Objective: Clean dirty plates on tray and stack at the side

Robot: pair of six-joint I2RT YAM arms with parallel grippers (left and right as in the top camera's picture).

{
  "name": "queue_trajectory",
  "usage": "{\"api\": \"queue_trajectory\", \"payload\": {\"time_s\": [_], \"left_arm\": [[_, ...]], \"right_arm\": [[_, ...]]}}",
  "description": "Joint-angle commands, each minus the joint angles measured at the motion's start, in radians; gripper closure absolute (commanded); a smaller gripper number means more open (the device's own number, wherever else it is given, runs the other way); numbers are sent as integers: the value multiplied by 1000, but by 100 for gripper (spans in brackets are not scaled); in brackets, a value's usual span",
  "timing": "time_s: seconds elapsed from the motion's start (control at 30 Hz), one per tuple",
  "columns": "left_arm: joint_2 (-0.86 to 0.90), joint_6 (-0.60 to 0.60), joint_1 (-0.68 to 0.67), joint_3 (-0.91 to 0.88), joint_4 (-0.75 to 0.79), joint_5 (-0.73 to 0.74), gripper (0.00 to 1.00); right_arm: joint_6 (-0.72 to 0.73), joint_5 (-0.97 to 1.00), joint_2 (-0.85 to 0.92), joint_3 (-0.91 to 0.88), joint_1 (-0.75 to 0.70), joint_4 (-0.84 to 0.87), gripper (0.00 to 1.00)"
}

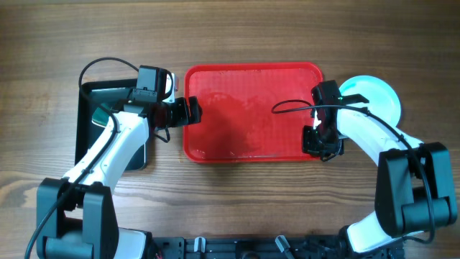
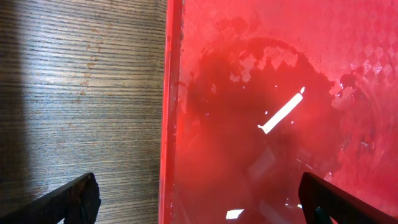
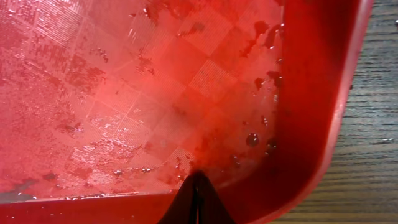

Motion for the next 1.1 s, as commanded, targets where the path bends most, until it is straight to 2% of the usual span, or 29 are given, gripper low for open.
{"api": "queue_trajectory", "payload": {"time_s": [0.0,0.13,0.2,0.23,0.3,0.33,0.37,0.4,0.5,0.6,0.67,0.87,1.07], "left_arm": [[-2,-5,-1,-3,10,16,0],[-37,-5,0,-2,12,16,0],[-83,-5,0,-2,5,16,0],[-116,-7,0,-2,-3,17,0],[-169,-37,0,-2,-26,17,0],[-200,-39,0,-2,-45,16,0],[-225,-39,0,-2,-65,16,0],[-236,-38,0,-2,-74,16,0],[-234,-38,0,-2,-77,16,0],[-234,-38,0,-2,-77,16,0],[-234,-38,0,-2,-77,16,0],[-234,-38,0,-2,-77,16,0],[-234,-38,0,-2,-77,16,0]], "right_arm": [[16,-26,-46,-3,2,11,96],[17,-26,-206,-3,2,5,96],[17,-26,-343,-3,2,-26,94],[16,-22,-414,-3,2,-48,80],[17,-5,-588,-3,2,-108,73],[18,-1,-667,-3,2,-135,59],[15,0,-779,-3,2,-171,24],[16,0,-882,-3,2,-202,0],[32,-41,-1101,-3,2,-220,0],[158,-42,-1300,-3,2,-226,0],[226,-42,-1365,-3,2,-232,0],[425,-41,-1390,-3,2,-242,0],[433,43,-1390,-3,2,-249,0]]}}
